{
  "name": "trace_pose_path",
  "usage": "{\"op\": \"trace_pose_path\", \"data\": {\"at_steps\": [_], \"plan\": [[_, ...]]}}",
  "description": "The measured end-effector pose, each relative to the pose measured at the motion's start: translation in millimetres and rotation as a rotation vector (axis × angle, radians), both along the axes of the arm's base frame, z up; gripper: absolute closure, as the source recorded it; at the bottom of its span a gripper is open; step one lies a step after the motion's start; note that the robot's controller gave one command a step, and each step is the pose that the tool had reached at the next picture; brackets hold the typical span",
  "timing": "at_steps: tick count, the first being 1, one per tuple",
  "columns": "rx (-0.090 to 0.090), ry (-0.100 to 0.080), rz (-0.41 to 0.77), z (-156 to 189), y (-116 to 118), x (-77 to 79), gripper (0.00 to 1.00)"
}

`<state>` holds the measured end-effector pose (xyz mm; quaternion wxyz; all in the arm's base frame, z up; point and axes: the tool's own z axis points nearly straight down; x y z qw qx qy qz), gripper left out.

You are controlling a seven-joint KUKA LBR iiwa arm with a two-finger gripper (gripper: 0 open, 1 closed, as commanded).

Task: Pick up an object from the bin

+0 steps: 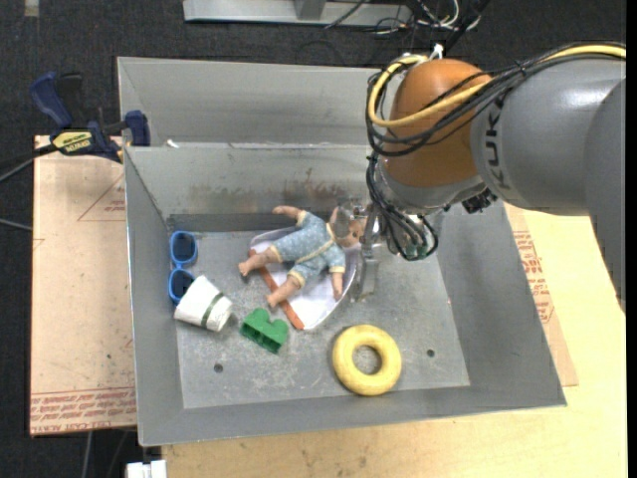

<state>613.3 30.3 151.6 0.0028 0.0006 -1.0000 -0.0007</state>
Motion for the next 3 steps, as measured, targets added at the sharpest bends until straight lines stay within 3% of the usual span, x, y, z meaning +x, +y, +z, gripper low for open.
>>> {"op": "trace_pose_path", "data": {"at_steps": [2, 3], "plan": [[0.000, -0.015, 0.047, -9.2, 3.2, 5.0, 0.00], [0.005, -0.022, 0.226, -63.2, 18.4, 14.5, 0.00]]}}
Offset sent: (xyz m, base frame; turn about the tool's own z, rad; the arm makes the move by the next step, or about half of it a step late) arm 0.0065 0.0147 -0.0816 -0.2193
